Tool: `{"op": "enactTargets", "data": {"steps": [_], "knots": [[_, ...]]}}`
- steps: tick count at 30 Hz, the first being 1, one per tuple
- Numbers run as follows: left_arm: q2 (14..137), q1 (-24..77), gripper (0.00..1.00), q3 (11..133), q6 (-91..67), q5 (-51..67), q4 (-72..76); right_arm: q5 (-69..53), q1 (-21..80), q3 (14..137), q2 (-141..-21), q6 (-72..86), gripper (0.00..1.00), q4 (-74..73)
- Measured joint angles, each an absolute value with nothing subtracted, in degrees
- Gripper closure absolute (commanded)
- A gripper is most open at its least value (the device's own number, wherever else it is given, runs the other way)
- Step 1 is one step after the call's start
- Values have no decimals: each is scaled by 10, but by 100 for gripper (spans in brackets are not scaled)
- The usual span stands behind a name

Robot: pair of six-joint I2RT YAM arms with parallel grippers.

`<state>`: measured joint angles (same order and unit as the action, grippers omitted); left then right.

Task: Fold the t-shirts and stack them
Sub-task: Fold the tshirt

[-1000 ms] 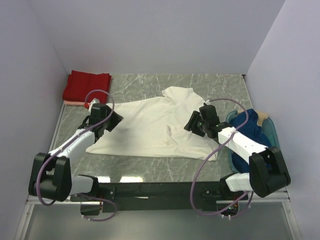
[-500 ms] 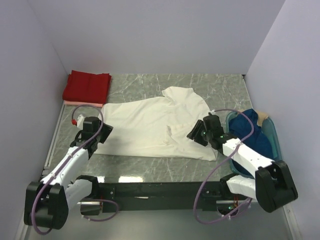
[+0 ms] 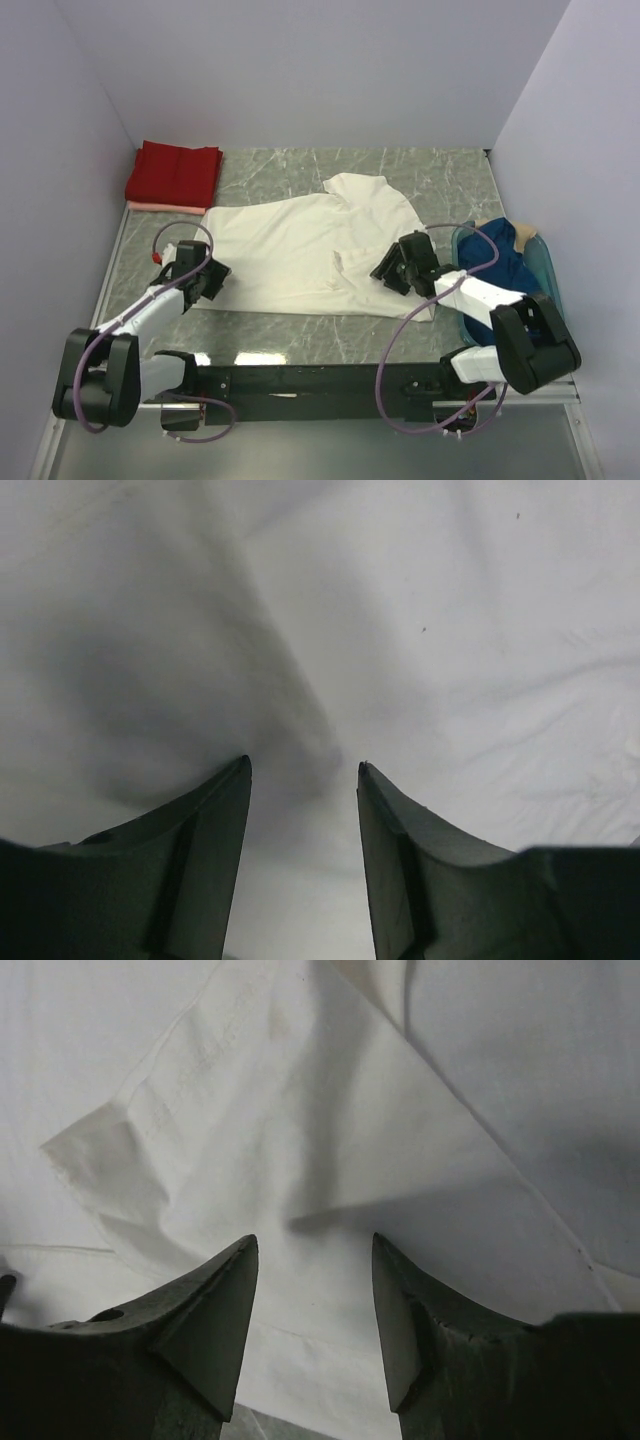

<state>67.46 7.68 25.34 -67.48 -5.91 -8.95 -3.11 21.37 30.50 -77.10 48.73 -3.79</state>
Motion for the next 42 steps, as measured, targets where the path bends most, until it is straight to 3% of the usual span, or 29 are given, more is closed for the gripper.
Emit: {"op": "enactTargets", "data": {"steps": [12,20,22,29,36,42], "knots": [[482,77,45,194,-723,-107,-235,-41,214,211,-604,532,42,-115],[478,77,38,269,-708,-139,-286,-35,214,218,-507,519,42,-238],[515,75,35,339,-694,-159,-276,-39,214,245,-513,507,42,-244],[780,23,38,584,-610,-173,-195,-61,214,374,-601,450,42,-215],[1006,-11,47,701,-509,-120,-177,-92,214,387,-643,416,42,-187],[1106,-11,51,789,-456,-112,-193,-109,214,387,-655,403,42,-166]]}}
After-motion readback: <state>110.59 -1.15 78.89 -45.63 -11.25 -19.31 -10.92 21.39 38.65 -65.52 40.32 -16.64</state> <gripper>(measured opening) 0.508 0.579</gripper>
